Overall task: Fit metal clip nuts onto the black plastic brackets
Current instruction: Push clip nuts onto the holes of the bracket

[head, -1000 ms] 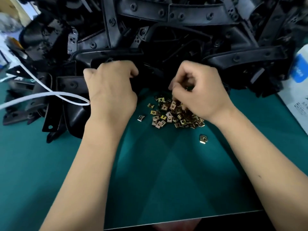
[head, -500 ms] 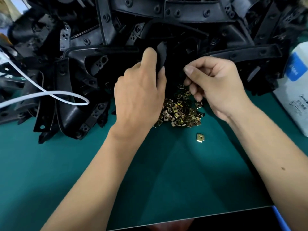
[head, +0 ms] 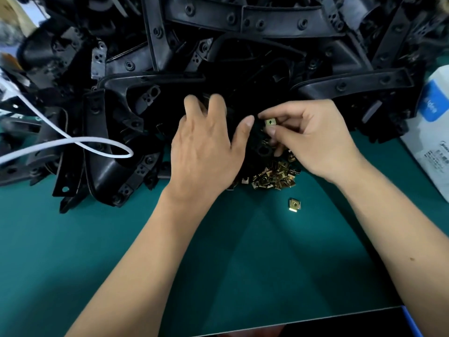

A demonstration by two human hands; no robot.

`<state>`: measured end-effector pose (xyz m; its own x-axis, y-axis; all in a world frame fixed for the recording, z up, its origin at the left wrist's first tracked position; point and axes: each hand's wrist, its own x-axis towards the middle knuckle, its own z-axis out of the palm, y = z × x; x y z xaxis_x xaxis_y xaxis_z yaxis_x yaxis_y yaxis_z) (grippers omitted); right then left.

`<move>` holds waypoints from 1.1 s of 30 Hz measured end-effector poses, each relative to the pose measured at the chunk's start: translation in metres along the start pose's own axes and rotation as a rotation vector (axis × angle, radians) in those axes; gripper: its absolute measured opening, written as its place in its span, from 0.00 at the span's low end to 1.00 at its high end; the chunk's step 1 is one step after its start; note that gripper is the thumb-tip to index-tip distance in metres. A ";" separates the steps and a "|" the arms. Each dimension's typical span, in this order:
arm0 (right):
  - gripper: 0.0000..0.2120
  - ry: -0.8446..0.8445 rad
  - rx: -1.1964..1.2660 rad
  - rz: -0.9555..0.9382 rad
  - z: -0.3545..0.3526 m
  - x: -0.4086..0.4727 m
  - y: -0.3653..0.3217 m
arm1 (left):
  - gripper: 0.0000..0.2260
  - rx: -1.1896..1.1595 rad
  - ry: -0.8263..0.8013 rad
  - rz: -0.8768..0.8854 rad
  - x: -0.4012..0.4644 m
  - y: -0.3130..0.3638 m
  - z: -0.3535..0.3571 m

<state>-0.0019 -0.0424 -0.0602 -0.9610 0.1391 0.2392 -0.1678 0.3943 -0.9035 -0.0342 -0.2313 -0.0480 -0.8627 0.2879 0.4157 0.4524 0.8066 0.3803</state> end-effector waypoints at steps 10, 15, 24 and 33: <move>0.05 0.042 -0.050 -0.024 -0.006 -0.001 -0.002 | 0.38 -0.141 -0.307 -0.078 0.007 -0.011 -0.012; 0.02 -0.004 0.112 0.018 -0.007 0.000 -0.008 | 0.41 -0.437 -0.580 -0.059 0.020 -0.037 -0.027; 0.02 -0.066 0.287 0.265 -0.005 -0.001 -0.010 | 0.37 -0.517 -0.500 0.126 0.013 -0.023 -0.008; 0.03 -0.074 0.381 0.365 -0.010 -0.001 -0.015 | 0.35 -0.818 -0.425 0.131 0.013 -0.024 0.008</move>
<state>0.0035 -0.0393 -0.0435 -0.9823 0.1359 -0.1286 0.1260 -0.0277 -0.9916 -0.0582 -0.2424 -0.0580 -0.7309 0.6459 0.2205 0.4311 0.1864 0.8829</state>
